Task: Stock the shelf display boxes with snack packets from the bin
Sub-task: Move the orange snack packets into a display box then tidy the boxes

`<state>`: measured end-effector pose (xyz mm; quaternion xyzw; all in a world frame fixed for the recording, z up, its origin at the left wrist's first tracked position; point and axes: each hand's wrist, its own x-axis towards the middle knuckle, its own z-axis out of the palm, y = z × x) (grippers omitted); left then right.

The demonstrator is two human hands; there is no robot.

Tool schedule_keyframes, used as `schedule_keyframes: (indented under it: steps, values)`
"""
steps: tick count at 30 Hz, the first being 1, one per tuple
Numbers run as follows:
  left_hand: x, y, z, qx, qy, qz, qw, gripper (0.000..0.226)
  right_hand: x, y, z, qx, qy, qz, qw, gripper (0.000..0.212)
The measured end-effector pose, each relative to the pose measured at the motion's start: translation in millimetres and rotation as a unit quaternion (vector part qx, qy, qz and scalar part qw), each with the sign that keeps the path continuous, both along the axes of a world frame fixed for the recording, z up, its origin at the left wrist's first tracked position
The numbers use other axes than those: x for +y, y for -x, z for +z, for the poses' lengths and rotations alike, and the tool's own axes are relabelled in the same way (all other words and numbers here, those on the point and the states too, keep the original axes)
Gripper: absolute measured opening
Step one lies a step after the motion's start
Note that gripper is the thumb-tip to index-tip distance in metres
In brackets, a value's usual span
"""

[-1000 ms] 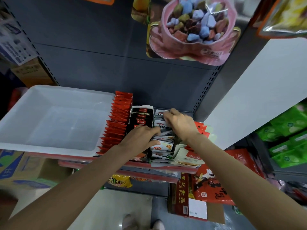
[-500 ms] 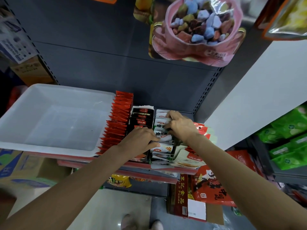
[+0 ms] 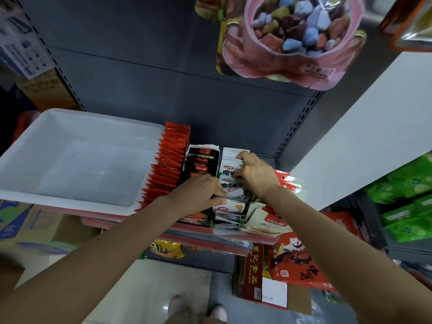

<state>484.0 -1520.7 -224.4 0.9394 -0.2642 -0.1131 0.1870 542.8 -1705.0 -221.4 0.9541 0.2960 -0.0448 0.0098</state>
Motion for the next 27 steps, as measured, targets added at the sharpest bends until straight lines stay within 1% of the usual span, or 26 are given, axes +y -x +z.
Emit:
schedule_keyframes:
  steps: [7,11,13,16,19,23,27]
  values:
    - [-0.5,1.9,-1.0,0.001,0.007,0.009,1.000,0.036,6.5,-2.2,-7.7,-0.042,0.038,-0.009,0.998,0.016]
    - [-0.5,5.6,-0.4,0.002,0.002,0.018,1.000,0.038,5.0,-4.6,-7.6,-0.027,0.039,0.016,0.999,0.022]
    - [0.0,7.7,1.2,-0.002,0.003,0.024,1.000,0.039,3.7,-4.3,-5.8,-0.027,0.022,0.022,0.999,0.023]
    - [-0.7,8.7,4.4,-0.007,0.022,0.035,0.999,0.038,0.3,-3.9,-5.6,-0.027,-0.034,0.015,0.999,0.016]
    - [-5.5,6.6,8.2,-0.011,0.015,0.032,0.999,0.037,-3.2,1.2,7.0,-0.012,-0.029,-0.004,1.000,0.018]
    - [-9.4,3.0,12.5,-0.009,-0.016,0.039,0.999,0.041,-4.8,3.5,20.2,-0.036,-0.059,-0.007,0.998,0.021]
    - [-11.7,3.9,12.2,-0.028,-0.019,0.074,0.997,0.051,-1.9,2.4,24.7,0.055,-0.052,-0.003,0.997,0.011]
